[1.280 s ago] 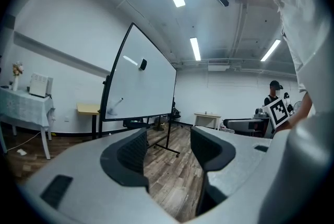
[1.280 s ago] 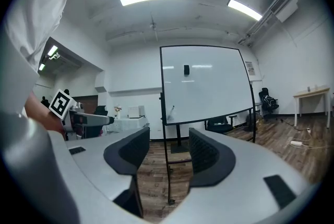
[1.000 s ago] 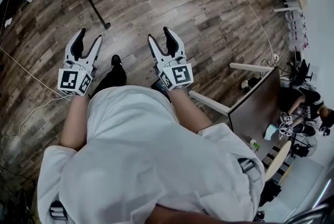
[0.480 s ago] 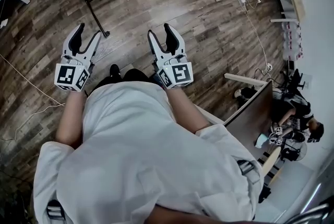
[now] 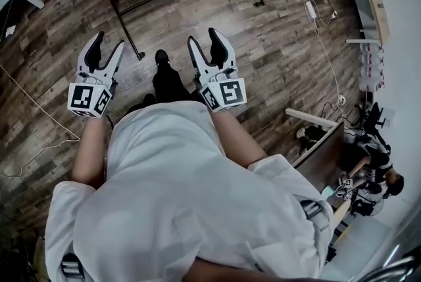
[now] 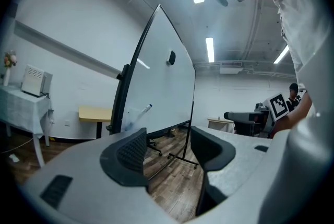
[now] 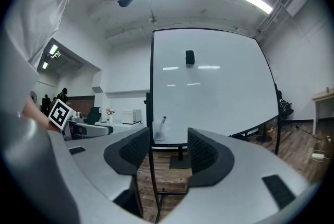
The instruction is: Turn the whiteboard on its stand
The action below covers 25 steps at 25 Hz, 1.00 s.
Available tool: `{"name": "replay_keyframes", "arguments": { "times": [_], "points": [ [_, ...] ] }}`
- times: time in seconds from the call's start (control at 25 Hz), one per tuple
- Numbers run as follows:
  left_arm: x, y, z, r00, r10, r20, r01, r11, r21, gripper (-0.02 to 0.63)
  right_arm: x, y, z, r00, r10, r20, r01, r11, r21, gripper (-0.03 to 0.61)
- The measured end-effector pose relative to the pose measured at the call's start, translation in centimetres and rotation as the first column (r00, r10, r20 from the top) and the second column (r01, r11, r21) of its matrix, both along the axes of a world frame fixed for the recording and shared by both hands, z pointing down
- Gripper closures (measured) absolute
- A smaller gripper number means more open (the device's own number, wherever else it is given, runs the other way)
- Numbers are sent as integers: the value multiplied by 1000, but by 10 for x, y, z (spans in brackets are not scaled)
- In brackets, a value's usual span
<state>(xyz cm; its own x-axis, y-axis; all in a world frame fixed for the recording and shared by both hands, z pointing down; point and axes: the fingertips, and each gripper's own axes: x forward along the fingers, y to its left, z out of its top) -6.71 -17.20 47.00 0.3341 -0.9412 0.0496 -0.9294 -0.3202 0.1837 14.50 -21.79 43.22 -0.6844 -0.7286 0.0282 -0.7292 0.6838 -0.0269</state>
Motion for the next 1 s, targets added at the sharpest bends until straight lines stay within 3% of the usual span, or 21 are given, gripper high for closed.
{"name": "replay_keyframes", "arguments": {
  "times": [0.32, 0.64, 1.0],
  "points": [
    [-36, -77, -26, 993, -114, 6, 114, 993, 4, 348, -36, -100, -9, 995, -103, 13, 103, 995, -8, 362],
    [-85, -129, -53, 964, -264, 23, 263, 964, 31, 348, -74, -181, -23, 972, -230, 41, 229, 973, 11, 365],
    [-102, -190, -57, 978, -206, 24, 206, 978, 22, 348, -101, -244, -26, 936, -350, 35, 349, 936, 37, 369]
  ]
}}
